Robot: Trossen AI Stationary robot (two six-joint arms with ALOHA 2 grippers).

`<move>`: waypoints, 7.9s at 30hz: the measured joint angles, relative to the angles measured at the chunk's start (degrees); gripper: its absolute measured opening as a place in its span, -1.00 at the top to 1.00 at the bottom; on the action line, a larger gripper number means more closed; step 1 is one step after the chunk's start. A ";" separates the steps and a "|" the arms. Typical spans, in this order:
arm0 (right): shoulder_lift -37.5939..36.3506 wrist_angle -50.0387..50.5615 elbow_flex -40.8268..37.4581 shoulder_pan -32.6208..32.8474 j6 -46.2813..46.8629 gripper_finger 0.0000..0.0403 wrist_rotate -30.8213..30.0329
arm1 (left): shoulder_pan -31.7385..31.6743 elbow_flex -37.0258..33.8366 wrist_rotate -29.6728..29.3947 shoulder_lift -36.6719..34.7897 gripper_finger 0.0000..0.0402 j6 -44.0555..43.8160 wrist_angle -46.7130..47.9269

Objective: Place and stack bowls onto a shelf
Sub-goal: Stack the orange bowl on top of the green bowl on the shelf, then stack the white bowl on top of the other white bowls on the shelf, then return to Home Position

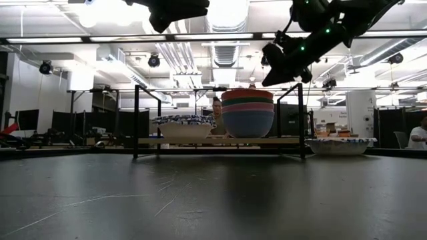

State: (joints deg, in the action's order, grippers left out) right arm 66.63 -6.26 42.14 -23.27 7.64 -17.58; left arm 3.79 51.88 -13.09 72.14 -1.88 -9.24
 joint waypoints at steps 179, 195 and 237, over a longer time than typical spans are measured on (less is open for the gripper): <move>31.46 28.00 44.20 19.41 -17.87 0.57 -3.38 | 5.18 -7.93 -32.39 -25.62 0.50 -1.39 28.77; -3.65 10.21 2.57 26.87 -5.78 0.64 1.88 | 5.18 -9.71 -21.51 -23.18 0.50 -10.32 28.72; -56.67 0.04 -32.01 32.74 -16.00 0.65 10.56 | 0.72 -12.55 -2.36 -42.18 0.78 -3.20 34.50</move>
State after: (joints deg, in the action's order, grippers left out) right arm 9.97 -6.22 10.12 9.47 -8.37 -7.03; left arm 4.51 39.33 -15.44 29.96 -5.08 25.26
